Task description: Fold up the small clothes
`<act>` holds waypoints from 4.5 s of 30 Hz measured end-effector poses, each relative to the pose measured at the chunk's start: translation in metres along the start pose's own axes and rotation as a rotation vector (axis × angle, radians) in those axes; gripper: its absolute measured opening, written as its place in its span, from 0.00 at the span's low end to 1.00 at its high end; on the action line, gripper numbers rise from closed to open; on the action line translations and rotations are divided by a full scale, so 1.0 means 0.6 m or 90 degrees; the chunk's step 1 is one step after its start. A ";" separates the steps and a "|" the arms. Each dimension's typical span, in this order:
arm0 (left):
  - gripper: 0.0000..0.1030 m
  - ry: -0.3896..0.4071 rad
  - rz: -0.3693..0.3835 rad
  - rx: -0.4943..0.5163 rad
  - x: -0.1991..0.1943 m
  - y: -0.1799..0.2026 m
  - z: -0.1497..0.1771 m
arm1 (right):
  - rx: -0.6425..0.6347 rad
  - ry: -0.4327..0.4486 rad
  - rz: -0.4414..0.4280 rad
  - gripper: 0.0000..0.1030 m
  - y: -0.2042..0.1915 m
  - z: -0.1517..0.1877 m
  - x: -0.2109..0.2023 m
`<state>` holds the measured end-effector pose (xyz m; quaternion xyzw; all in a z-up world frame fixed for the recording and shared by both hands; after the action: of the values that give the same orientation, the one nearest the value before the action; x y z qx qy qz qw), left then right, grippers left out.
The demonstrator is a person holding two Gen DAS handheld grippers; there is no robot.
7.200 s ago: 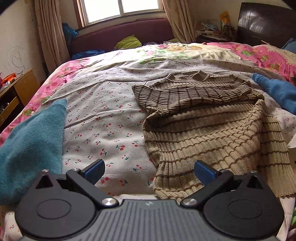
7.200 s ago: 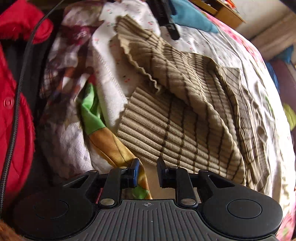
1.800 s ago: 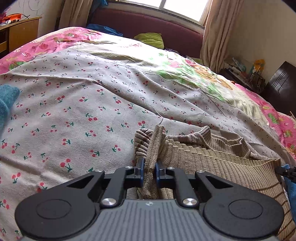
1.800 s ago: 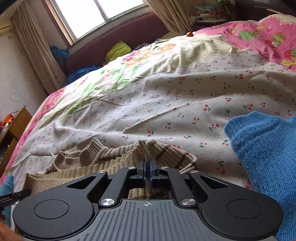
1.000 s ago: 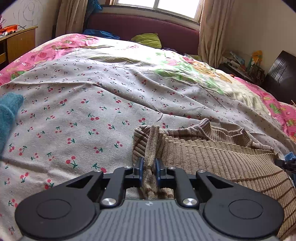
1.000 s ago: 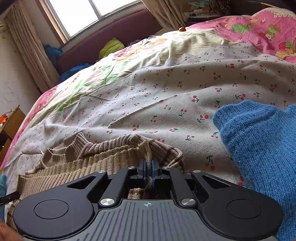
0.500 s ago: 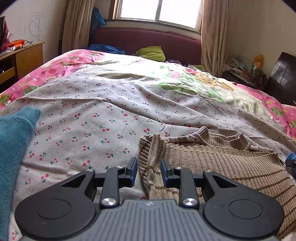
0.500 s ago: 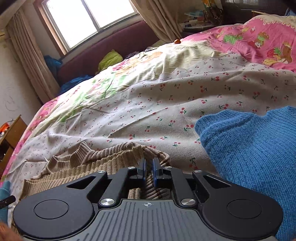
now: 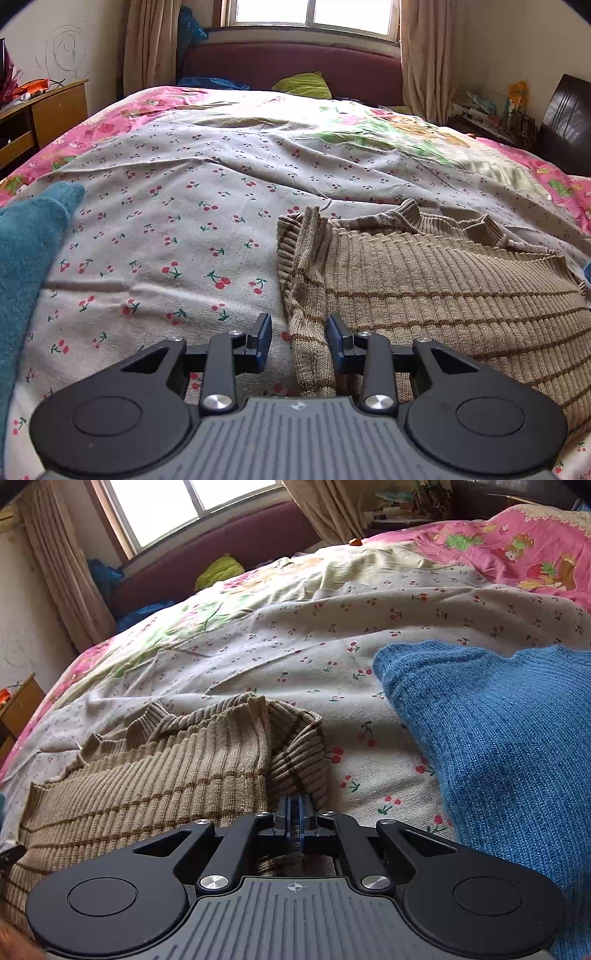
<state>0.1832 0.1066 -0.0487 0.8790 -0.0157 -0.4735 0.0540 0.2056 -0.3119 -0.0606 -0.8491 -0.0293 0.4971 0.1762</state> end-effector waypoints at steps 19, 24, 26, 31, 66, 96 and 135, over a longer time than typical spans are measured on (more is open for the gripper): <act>0.50 0.018 0.040 -0.092 -0.057 -0.037 0.043 | -0.080 0.060 0.080 0.11 -0.054 0.012 -0.061; 0.55 0.020 0.063 -0.133 -0.084 -0.045 0.078 | -0.109 0.081 0.037 0.11 -0.090 0.019 -0.075; 0.55 0.006 0.071 -0.140 -0.079 -0.046 0.091 | -0.120 0.044 0.046 0.11 -0.100 0.026 -0.044; 0.55 -0.030 0.057 -0.122 -0.060 -0.037 0.103 | -0.058 -0.004 0.046 0.08 -0.077 0.036 -0.010; 0.59 0.013 0.196 -0.389 -0.056 -0.040 0.156 | -0.345 -0.215 -0.100 0.36 -0.563 -0.008 0.115; 0.61 0.054 0.224 -0.354 -0.055 -0.023 0.152 | -0.349 -0.194 -0.030 0.11 -0.575 -0.027 0.102; 0.34 -0.054 0.298 0.203 -0.079 0.405 0.153 | 0.074 -0.158 -0.274 0.18 0.007 0.010 -0.030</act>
<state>0.0863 -0.1388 -0.0329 0.8281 -0.2950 -0.4762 0.0222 0.1910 -0.3181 -0.0495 -0.7440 -0.2023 0.5496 0.3218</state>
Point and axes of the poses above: each gripper's, at about its wrist camera, not at the fingertips, and x roughly the way its jaws point, y to its right, z to its underside, the point moved 1 cm from there along x, roughly the way its jaws point, and after that the axes turned 15 degrees about -y, right-handed, at the moved point
